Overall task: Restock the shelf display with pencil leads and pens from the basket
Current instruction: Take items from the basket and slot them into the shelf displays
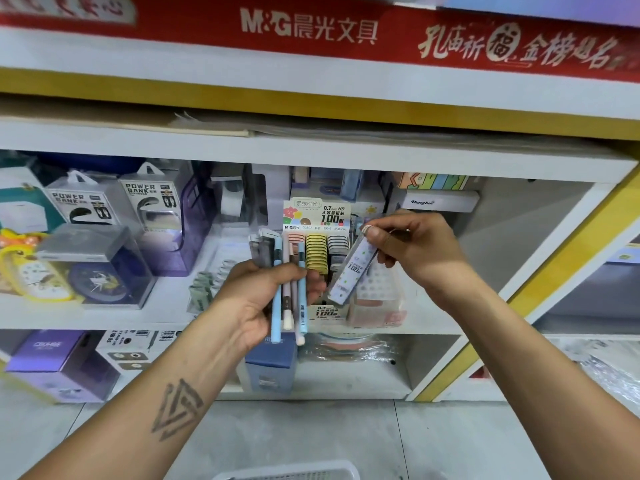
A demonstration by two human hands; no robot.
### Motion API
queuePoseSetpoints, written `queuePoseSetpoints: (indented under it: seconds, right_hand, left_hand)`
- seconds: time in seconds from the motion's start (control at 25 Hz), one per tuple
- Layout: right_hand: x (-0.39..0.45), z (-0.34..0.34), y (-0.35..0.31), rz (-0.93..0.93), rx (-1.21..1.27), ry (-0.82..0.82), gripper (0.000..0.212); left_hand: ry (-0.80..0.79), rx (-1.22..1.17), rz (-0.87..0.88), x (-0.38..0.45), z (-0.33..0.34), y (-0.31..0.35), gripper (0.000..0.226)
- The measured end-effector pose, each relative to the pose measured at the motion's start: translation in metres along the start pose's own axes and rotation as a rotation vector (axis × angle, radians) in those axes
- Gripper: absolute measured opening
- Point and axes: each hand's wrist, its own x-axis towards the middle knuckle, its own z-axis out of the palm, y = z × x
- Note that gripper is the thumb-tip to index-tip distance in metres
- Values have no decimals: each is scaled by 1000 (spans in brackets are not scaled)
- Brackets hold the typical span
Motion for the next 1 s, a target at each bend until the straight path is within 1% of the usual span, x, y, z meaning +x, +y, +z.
queuePoseSetpoints:
  seconds: [0.12, 0.2, 0.28, 0.48, 0.6, 0.8, 0.92, 1.0]
  right_hand:
    - [6, 5, 3, -80, -308, 48, 8]
    - [6, 8, 4, -164, -503, 47, 12]
    - [4, 12, 1, -255, -610, 43, 12]
    - [2, 17, 1, -350, -684, 10, 10]
    - [2, 19, 4, -340, -713, 10, 13]
    - [2, 27, 10, -352, -742, -92, 7]
    - [3, 30, 13, -368, -819, -156, 17]
    - [3, 30, 15, -335, -880, -142, 23]
  left_hand:
    - [10, -12, 6, -1, -3, 2, 28]
    - [4, -16, 0, -3, -2, 2, 29]
    - [1, -9, -2, -3, -2, 2, 28]
    - [-3, 1, -16, -3, -3, 1, 27]
    - [-11, -5, -18, -3, -3, 1, 27]
    - [-25, 1, -26, -3, 0, 0, 25]
    - [-37, 27, -36, -2, 1, -2, 24]
    - [-46, 36, -38, -2, 1, -3, 23]
